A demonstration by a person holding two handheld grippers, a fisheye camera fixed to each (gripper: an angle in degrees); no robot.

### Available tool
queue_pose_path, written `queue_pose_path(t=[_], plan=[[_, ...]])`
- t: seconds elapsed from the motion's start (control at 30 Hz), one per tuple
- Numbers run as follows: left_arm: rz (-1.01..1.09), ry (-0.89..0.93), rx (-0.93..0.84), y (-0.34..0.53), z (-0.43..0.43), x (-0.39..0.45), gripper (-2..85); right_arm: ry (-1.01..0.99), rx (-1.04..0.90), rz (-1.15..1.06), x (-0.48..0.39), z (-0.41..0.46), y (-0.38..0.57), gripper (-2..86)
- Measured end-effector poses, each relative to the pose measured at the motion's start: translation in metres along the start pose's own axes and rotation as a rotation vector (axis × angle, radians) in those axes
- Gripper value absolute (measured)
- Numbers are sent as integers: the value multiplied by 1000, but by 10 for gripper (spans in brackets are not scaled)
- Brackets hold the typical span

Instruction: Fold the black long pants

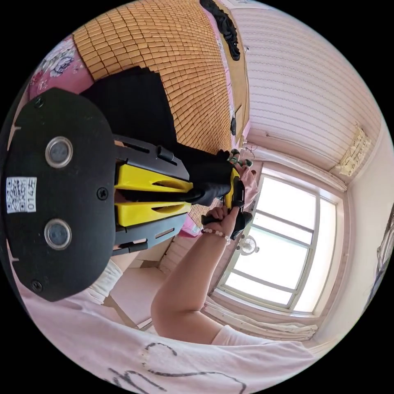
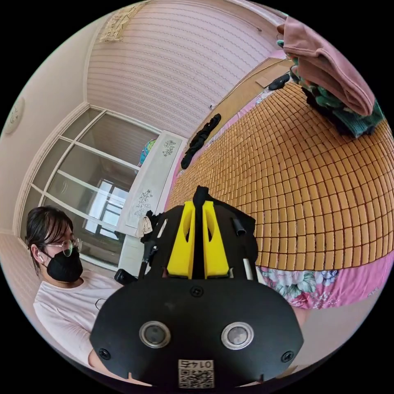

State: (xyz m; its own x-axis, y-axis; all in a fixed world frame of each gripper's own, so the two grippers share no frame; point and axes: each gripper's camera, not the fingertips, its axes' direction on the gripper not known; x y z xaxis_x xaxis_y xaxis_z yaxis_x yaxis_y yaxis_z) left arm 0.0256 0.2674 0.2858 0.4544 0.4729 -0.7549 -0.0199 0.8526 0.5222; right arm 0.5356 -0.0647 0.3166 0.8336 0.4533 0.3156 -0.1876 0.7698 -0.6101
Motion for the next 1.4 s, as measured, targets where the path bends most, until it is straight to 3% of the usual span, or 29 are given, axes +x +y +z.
queue_pose_path(t=[0.17,0.3,0.37,0.47,0.8,0.9,1.07,1.17,1.4], plan=[[-102,-243,-143,32,-64,-36,65,-179,-291,-104,-41,161,-19,84],[-216,-409,-269,49,-100,-61,76,-193,-316,-116,-37,186,-8,82],[-238,-476,-277,50,-111,-71,75,-72,-343,-141,-36,177,9,76],[-256,-472,-289,47,-97,-86,75,96,-423,-167,-37,167,41,71],[-327,-409,-434,41,-14,-142,106,298,-902,-239,-48,252,138,69],[-347,-411,-365,26,-30,-155,113,218,-849,-267,-66,230,125,74],[-389,-359,-294,-1,-42,-198,141,297,-385,-173,-49,145,80,103],[-376,-318,-254,-12,-37,-221,153,233,-226,-52,-19,124,70,139],[-500,-208,-354,-7,-12,-265,175,96,-163,134,27,141,78,146]])
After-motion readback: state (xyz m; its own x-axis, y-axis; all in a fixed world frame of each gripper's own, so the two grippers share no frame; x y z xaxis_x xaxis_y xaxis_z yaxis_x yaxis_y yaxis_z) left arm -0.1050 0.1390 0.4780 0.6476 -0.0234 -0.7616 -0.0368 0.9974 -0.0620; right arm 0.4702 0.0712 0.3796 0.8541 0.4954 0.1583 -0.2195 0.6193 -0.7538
